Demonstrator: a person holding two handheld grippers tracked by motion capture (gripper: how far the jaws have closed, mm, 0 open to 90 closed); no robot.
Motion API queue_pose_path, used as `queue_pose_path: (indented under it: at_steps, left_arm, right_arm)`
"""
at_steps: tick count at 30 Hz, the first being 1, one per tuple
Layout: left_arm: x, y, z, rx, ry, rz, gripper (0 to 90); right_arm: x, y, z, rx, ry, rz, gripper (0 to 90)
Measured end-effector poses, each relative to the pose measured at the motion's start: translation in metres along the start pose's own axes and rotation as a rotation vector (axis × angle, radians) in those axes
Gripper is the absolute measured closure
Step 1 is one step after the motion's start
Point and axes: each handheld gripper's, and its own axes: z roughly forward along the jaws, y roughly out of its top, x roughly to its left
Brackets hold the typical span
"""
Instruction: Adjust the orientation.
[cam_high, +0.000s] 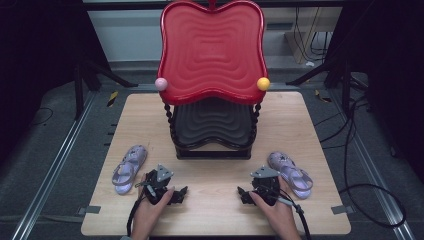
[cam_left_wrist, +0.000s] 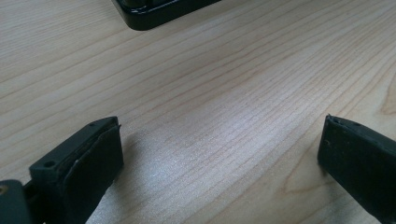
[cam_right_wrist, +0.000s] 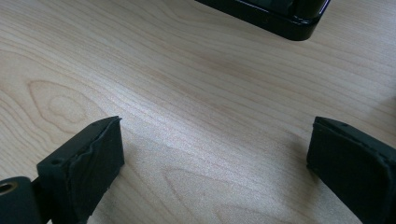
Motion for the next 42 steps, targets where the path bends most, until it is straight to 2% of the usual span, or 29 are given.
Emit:
queue_pose_path:
  at_steps: [3,5,7,8,10,11,12,15,16,18,19,21,22,23,24,26,31,32,34,36,38,41,42]
  left_arm:
    - [0.001,0.001,-0.003,0.024,-0.007,0.008,0.0]
    - [0.002,0.003,-0.010,0.038,-0.002,0.007,5.3]
    - [0.003,0.004,-0.015,0.043,0.001,0.012,3.5]
    - [0.005,0.008,-0.027,0.055,-0.008,0.012,4.0]
    - [0.009,0.011,-0.040,0.064,-0.012,0.013,4.2]
    - [0.009,0.011,-0.040,0.064,-0.012,0.013,4.9]
    - [0.014,0.016,-0.057,0.067,-0.003,0.016,5.7]
    - [0.024,0.024,-0.080,0.092,0.025,0.035,7.6]
    - [0.024,0.024,-0.080,0.092,0.025,0.035,8.9]
    - [0.034,0.028,-0.093,0.104,0.036,0.033,9.3]
    - [0.048,0.031,-0.104,0.112,0.044,0.020,14.4]
    - [0.062,0.033,-0.114,0.110,0.054,-0.002,19.5]
    - [0.069,0.033,-0.119,0.112,0.057,-0.014,22.2]
    - [0.069,0.033,-0.119,0.112,0.057,-0.014,24.5]
    - [0.081,0.031,-0.126,0.109,0.063,-0.027,27.9]
    - [0.090,0.029,-0.132,0.107,0.074,-0.041,34.6]
    - [0.103,0.026,-0.137,0.107,0.073,-0.056,48.9]
    - [0.106,0.024,-0.135,0.110,0.049,-0.081,51.0]
    - [0.107,0.024,-0.132,0.120,0.037,-0.080,54.7]
    - [0.108,0.023,-0.125,0.147,0.042,-0.078,55.9]
    - [0.111,0.021,-0.113,0.178,0.016,-0.098,58.5]
    - [0.111,0.020,-0.104,0.201,0.019,-0.104,58.5]
    - [0.112,0.020,-0.097,0.222,0.016,-0.107,58.5]
  right_arm:
    - [0.000,0.000,0.000,0.000,-0.003,0.002,4.2]
    - [0.000,0.000,0.000,0.000,-0.005,0.002,4.2]
    - [0.000,0.000,0.000,0.000,-0.006,0.003,4.2]
    - [0.000,0.000,0.000,0.000,-0.006,0.004,4.2]
    - [0.000,0.000,0.000,0.000,-0.007,0.003,4.2]
    - [0.000,0.000,0.000,0.000,-0.007,0.003,4.2]
    - [0.000,-0.001,-0.001,-0.001,-0.008,0.003,4.2]
    - [0.001,-0.001,-0.001,-0.001,-0.009,0.004,4.2]
    - [0.001,-0.001,-0.001,0.001,-0.009,0.005,4.2]
    - [0.001,-0.001,-0.001,0.001,-0.009,0.006,4.2]
    - [0.001,-0.001,-0.001,0.000,-0.008,0.005,4.2]
    - [0.001,-0.001,-0.001,0.001,-0.009,0.006,4.2]
    - [0.001,-0.001,-0.001,0.001,-0.009,0.007,4.2]
    - [0.001,-0.001,-0.001,0.001,-0.009,0.007,4.2]
    - [0.001,-0.001,-0.001,0.001,-0.009,0.006,4.2]
    - [0.001,-0.001,-0.001,0.001,-0.009,0.006,4.2]
    - [0.001,-0.001,-0.001,0.001,-0.009,0.006,4.2]
    - [0.001,-0.001,-0.001,0.001,-0.009,0.006,4.2]
    - [0.001,-0.001,-0.001,0.001,-0.009,0.006,4.2]
    - [0.001,-0.001,-0.001,0.000,-0.008,0.005,4.2]
    - [0.001,-0.001,-0.001,0.000,-0.006,0.004,4.2]
    - [0.001,-0.001,-0.001,0.000,-0.006,0.006,4.2]
    - [0.001,-0.001,-0.001,0.000,-0.006,0.006,4.2]
